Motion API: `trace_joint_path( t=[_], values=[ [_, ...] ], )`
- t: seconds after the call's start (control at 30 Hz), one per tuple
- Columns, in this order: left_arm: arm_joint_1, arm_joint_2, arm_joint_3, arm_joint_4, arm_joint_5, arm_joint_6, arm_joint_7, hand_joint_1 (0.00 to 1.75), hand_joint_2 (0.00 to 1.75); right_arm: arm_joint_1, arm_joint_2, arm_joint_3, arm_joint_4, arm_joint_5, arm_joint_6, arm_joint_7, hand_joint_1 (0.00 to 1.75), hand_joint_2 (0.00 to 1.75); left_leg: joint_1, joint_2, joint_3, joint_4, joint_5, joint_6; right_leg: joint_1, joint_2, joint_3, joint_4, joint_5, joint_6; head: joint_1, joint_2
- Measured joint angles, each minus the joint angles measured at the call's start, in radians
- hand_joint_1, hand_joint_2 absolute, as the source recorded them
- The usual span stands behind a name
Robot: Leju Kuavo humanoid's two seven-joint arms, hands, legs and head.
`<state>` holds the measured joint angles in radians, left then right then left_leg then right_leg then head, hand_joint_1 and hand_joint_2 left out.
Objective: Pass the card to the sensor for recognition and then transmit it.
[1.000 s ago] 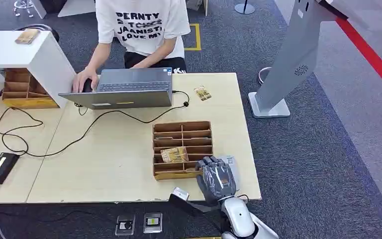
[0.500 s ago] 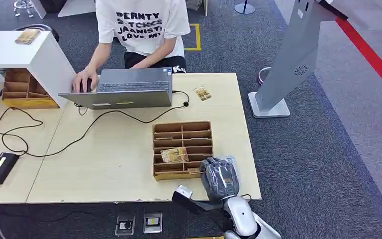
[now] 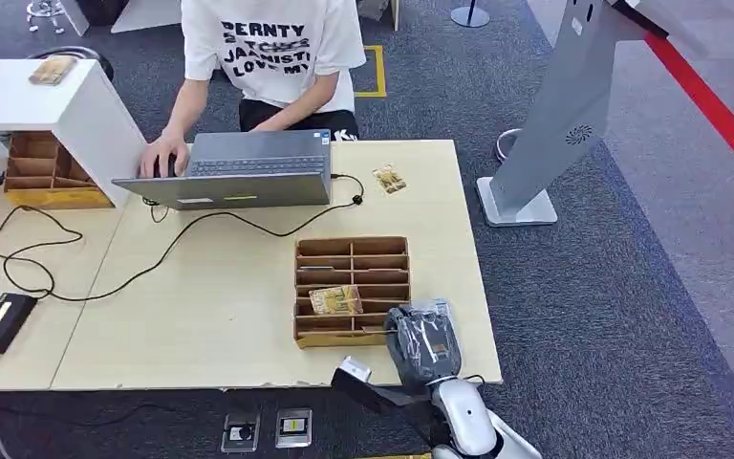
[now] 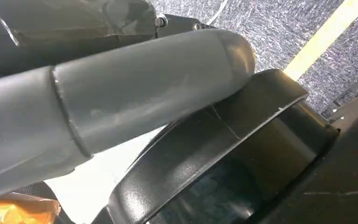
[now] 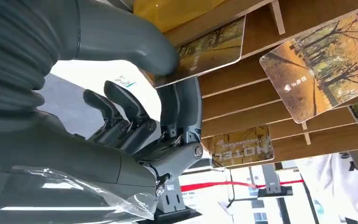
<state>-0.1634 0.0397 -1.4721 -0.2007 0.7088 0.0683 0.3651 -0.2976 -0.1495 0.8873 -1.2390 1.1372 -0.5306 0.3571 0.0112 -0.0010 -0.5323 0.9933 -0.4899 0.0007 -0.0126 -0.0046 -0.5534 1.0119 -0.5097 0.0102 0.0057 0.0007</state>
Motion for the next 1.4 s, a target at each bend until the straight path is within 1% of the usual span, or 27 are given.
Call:
trace_joint_path(
  t=[0.03, 0.13, 0.23, 0.4, 0.57, 0.8, 0.83, 0.93, 1.07, 1.17, 1.27, 1.4],
  values=[
    [0.0, 0.0, 0.0, 0.0, 0.0, 0.0, 0.0, 0.0, 0.0, 0.0, 0.0, 0.0, -0.001, 0.0, -0.001, 0.0, 1.64, 1.75, 0.0, 0.0, 0.0, 0.0, 0.0, 0.0, 0.0, 0.0, 0.0, 0.0, 0.0, 0.0, 0.0, 0.0],
    [0.0, 0.0, 0.0, 0.0, 0.002, 0.0, 0.0, 0.0, 0.0, 0.0, -0.001, 0.0, -0.001, 0.0, -0.006, -0.003, 1.64, 1.75, 0.0, 0.0, 0.0, 0.0, 0.0, 0.0, 0.0, 0.0, 0.0, 0.0, 0.0, 0.0, 0.0, 0.0],
    [0.0, 0.0, 0.0, 0.0, 0.004, 0.0, 0.0, 0.0, 0.0, 0.0, -0.002, 0.0, -0.003, 0.002, -0.011, -0.003, 1.75, 1.75, 0.0, 0.0, 0.0, 0.0, 0.0, 0.0, 0.0, 0.0, 0.0, 0.0, 0.0, 0.0, 0.0, 0.0],
    [0.0, 0.0, 0.0, 0.0, 0.01, 0.0, 0.0, 0.0, 0.0, 0.0, -0.005, -0.003, -0.023, 0.021, -0.031, 0.008, 1.75, 1.75, 0.0, 0.0, 0.0, 0.0, 0.0, 0.0, 0.0, 0.0, 0.0, 0.0, 0.0, 0.0, 0.0, 0.0],
    [0.0, 0.0, 0.0, 0.0, 0.01, 0.0, 0.0, 0.0, 0.0, 0.001, -0.011, -0.018, -0.051, 0.032, -0.037, 0.016, 1.75, 1.75, 0.0, 0.0, 0.0, 0.0, 0.0, 0.0, 0.0, 0.0, 0.0, 0.0, 0.0, 0.0, 0.0, 0.0],
    [0.0, 0.0, 0.0, 0.0, 0.01, 0.0, 0.0, 0.0, 0.0, 0.013, -0.023, -0.059, -0.126, 0.105, -0.117, 0.055, 1.75, 1.75, 0.0, 0.0, 0.0, 0.0, 0.0, 0.0, 0.0, 0.0, 0.0, 0.0, 0.0, 0.0, 0.0, 0.0],
    [0.0, 0.0, 0.0, 0.0, 0.009, 0.0, 0.0, 0.0, 0.0, 0.019, -0.029, -0.078, -0.161, 0.135, -0.139, 0.067, 1.75, 1.75, 0.0, 0.0, 0.0, 0.0, 0.0, 0.0, 0.0, 0.0, 0.0, 0.0, 0.0, 0.0, 0.0, 0.0],
    [0.001, 0.0, 0.0, 0.0, 0.008, 0.0, 0.0, 0.0, 0.0, 0.048, -0.046, -0.136, -0.271, 0.2, -0.163, 0.084, 1.75, 1.75, 0.0, 0.0, 0.0, 0.001, 0.0, 0.0, 0.0, 0.0, 0.0, 0.0, 0.0, 0.0, 0.0, 0.0],
    [0.001, 0.0, 0.0, 0.0, 0.002, 0.0, 0.0, 0.0, 0.0, 0.104, -0.052, -0.228, -0.435, 0.242, -0.17, 0.049, 1.75, 1.75, 0.0, 0.0, 0.0, 0.001, 0.0, 0.0, 0.0, 0.0, 0.0, 0.0, 0.0, 0.0, 0.0, 0.0],
    [0.001, 0.0, 0.0, 0.0, 0.0, 0.0, 0.0, 0.0, 0.0, 0.146, -0.053, -0.289, -0.536, 0.257, -0.17, 0.035, 1.75, 1.75, 0.0, 0.0, 0.0, 0.001, 0.0, 0.0, 0.0, 0.0, 0.0, 0.0, 0.0, 0.0, 0.0, 0.0],
    [0.001, 0.0, 0.0, 0.0, -0.002, 0.0, 0.0, 0.0, 0.0, 0.174, -0.053, -0.331, -0.606, 0.266, -0.169, 0.032, 1.75, 1.75, 0.0, 0.0, 0.0, 0.0, 0.0, 0.0, 0.0, 0.0, 0.0, 0.0, 0.0, 0.0, 0.0, 0.0],
    [0.001, -0.001, 0.0, 0.0, -0.004, 0.0, 0.0, 0.0, 0.0, 0.194, -0.053, -0.368, -0.665, 0.27, -0.169, 0.026, 1.75, 1.75, 0.0, 0.0, 0.0, 0.0, 0.0, 0.0, 0.0, 0.0, 0.0, 0.0, 0.0, 0.0, 0.0, 0.0]
  ],
)
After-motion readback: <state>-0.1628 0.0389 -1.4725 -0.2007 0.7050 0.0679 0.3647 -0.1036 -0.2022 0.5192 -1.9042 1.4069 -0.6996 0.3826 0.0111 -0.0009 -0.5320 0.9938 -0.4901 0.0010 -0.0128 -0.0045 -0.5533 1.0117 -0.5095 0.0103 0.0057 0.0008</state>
